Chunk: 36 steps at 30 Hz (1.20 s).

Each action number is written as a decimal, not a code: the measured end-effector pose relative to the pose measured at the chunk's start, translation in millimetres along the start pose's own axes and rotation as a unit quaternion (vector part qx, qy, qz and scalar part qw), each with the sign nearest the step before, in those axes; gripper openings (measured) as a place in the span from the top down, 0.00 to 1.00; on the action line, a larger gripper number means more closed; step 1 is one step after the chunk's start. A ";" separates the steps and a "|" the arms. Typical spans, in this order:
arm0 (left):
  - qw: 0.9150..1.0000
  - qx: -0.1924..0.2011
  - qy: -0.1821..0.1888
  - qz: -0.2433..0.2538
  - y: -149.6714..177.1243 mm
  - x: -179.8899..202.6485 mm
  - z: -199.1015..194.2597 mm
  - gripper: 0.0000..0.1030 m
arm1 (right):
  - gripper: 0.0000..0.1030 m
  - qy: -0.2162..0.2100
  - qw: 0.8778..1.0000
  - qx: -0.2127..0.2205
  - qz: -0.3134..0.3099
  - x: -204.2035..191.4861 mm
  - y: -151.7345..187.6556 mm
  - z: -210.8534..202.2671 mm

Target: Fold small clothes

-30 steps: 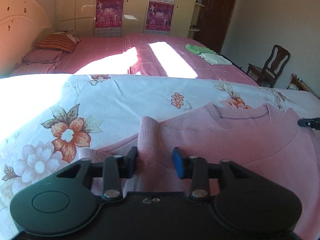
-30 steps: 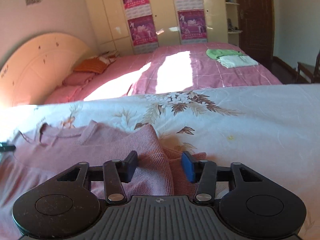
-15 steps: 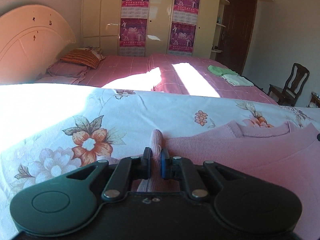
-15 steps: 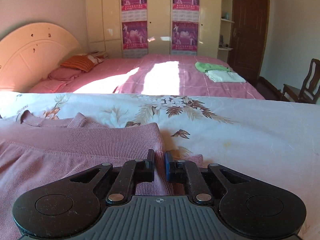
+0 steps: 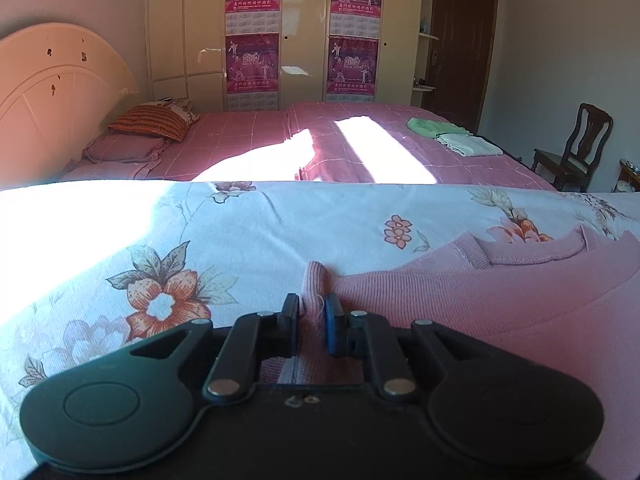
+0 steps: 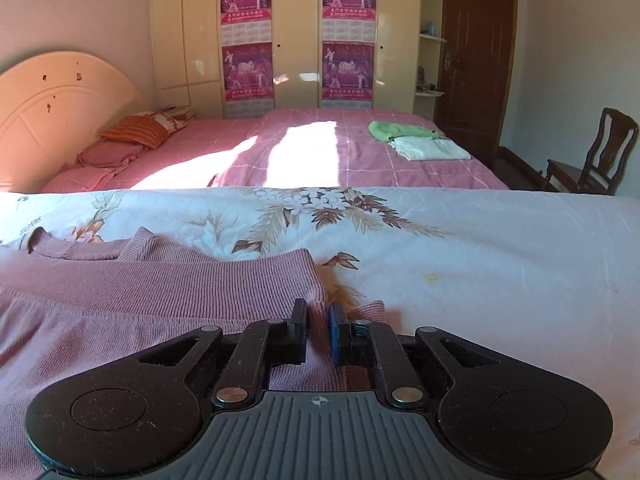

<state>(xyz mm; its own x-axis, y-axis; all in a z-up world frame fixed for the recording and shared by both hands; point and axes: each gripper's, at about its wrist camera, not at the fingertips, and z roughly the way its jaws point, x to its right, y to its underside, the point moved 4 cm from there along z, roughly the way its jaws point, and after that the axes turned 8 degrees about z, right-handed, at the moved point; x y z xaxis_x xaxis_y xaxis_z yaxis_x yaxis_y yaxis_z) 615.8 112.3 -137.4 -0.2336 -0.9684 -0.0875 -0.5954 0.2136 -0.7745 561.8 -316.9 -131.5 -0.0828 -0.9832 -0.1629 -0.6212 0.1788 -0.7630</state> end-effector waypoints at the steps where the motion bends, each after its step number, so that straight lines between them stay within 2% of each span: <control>1: 1.000 0.000 0.000 -0.004 -0.7 -1.0 -1.7 0.84 | 0.91 -0.005 1.000 0.001 0.006 1.5 -1.1 -3.4; 3: 1.000 0.000 -0.010 -0.017 -2.4 -4.2 -10.9 0.73 | 0.81 -0.011 0.999 0.017 0.025 8.1 -5.7 -16.9; 4: 1.000 0.004 -0.013 -0.022 -2.4 -5.7 -17.8 0.64 | 0.72 -0.008 0.999 0.027 0.034 12.6 -7.4 -25.0; 7: 0.999 0.036 -0.003 -0.025 4.3 -1.9 -56.3 0.62 | 0.72 -0.030 0.998 0.025 0.049 22.6 -6.8 -50.3; 9: 0.999 0.049 0.011 -0.012 7.2 11.3 -70.1 0.62 | 0.72 -0.042 0.999 0.023 0.024 16.9 -2.2 -61.3; 12: 0.997 0.056 0.056 -0.007 0.1 54.9 -66.9 0.60 | 0.72 -0.071 0.997 0.018 -0.012 -17.5 -1.3 -53.8; 15: 0.994 0.051 0.085 0.038 -8.4 110.2 -51.4 0.44 | 0.72 -0.130 0.991 -0.009 -0.035 -71.6 3.4 -38.3; 17: 0.992 0.028 0.109 0.063 -10.7 136.5 -33.7 0.41 | 0.72 -0.149 0.983 -0.025 -0.101 -117.8 16.6 -26.0; 19: 0.992 0.007 0.084 0.099 -7.8 145.7 -16.7 0.39 | 0.72 -0.134 0.980 -0.045 -0.140 -139.7 28.1 -9.6; 20: 0.992 0.008 0.076 0.102 -5.2 140.2 -13.4 0.32 | 0.72 -0.122 0.981 -0.033 -0.150 -140.3 28.9 -4.8; 21: 0.993 0.009 0.068 0.097 -2.3 130.3 -12.6 0.28 | 0.71 -0.111 0.984 -0.031 -0.135 -133.2 25.8 -2.5; 22: 0.995 0.009 0.052 0.085 2.4 113.6 -15.2 0.23 | 0.71 -0.080 0.991 -0.020 -0.109 -118.8 20.6 -2.3; 23: 0.996 0.008 0.038 0.074 6.6 98.5 -20.9 0.25 | 0.71 -0.026 0.996 -0.004 -0.090 -98.6 15.8 -3.8; 24: 0.997 0.002 0.026 0.067 10.6 86.6 -27.1 0.28 | 0.71 -0.011 0.998 0.003 -0.070 -81.8 11.8 -9.9; 26: 0.998 0.012 0.029 0.048 20.2 65.1 -52.9 0.34 | 0.71 -0.038 0.999 0.001 -0.007 -33.7 5.3 -32.9; 29: 0.998 0.041 0.037 0.032 35.0 52.4 -94.3 0.35 | 0.71 -0.066 0.997 -0.015 0.049 16.7 15.6 -69.4; 32: 0.998 0.045 0.033 0.029 51.2 55.3 -114.4 0.37 | 0.71 -0.076 0.995 -0.039 0.046 35.6 34.6 -92.6; 36: 0.999 0.010 0.016 0.028 68.2 58.6 -106.9 0.37 | 0.71 -0.092 0.993 -0.068 0.042 26.7 52.1 -101.9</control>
<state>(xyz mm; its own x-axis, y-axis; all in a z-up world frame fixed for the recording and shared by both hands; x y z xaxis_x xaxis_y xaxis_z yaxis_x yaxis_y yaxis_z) 479.3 83.9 -128.4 -0.2918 -0.9500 -0.1113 -0.5652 0.2651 -0.7812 447.8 -337.8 -111.9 -0.0034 -0.9390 -0.3438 -0.7181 0.2415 -0.6527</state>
